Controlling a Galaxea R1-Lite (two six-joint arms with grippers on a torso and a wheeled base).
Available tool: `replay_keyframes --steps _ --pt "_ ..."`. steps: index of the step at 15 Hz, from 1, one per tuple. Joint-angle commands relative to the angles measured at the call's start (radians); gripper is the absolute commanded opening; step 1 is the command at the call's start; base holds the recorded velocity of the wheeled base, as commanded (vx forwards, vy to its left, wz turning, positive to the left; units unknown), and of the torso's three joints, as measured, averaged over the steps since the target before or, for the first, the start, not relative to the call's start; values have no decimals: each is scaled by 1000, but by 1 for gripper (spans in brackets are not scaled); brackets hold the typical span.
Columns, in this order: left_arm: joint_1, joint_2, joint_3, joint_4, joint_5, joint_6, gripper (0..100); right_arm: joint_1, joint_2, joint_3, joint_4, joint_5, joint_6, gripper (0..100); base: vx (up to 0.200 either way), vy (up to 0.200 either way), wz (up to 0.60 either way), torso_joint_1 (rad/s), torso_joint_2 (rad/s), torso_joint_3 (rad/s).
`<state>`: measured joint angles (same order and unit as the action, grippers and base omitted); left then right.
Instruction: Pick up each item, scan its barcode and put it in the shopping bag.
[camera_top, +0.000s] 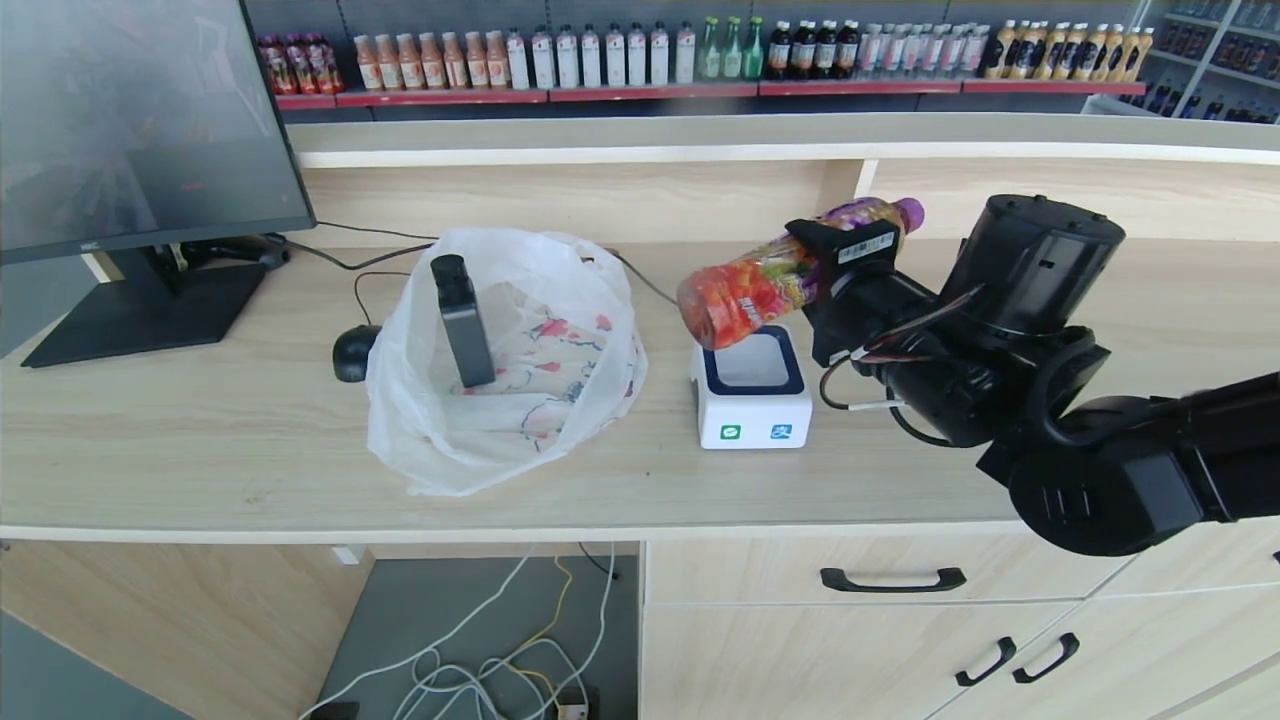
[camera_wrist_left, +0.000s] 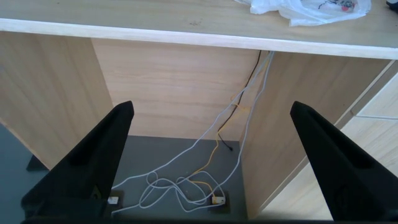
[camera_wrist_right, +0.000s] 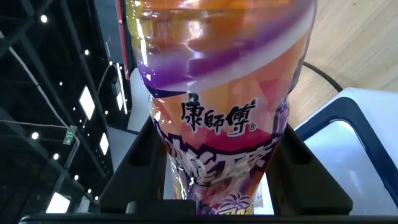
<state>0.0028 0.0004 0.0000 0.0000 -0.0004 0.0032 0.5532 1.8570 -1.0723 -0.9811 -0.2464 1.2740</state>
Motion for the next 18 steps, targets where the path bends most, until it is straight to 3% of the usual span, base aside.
replay_keyframes --steps 1,18 --pt "0 0 0 0 0 0 100 -4 8 0 2 -1 25 0 0 0 0 0 0 0" --pt "0 0 0 0 -1 0 100 -35 39 58 -1 -2 80 0 0 0 0 0 0 0"
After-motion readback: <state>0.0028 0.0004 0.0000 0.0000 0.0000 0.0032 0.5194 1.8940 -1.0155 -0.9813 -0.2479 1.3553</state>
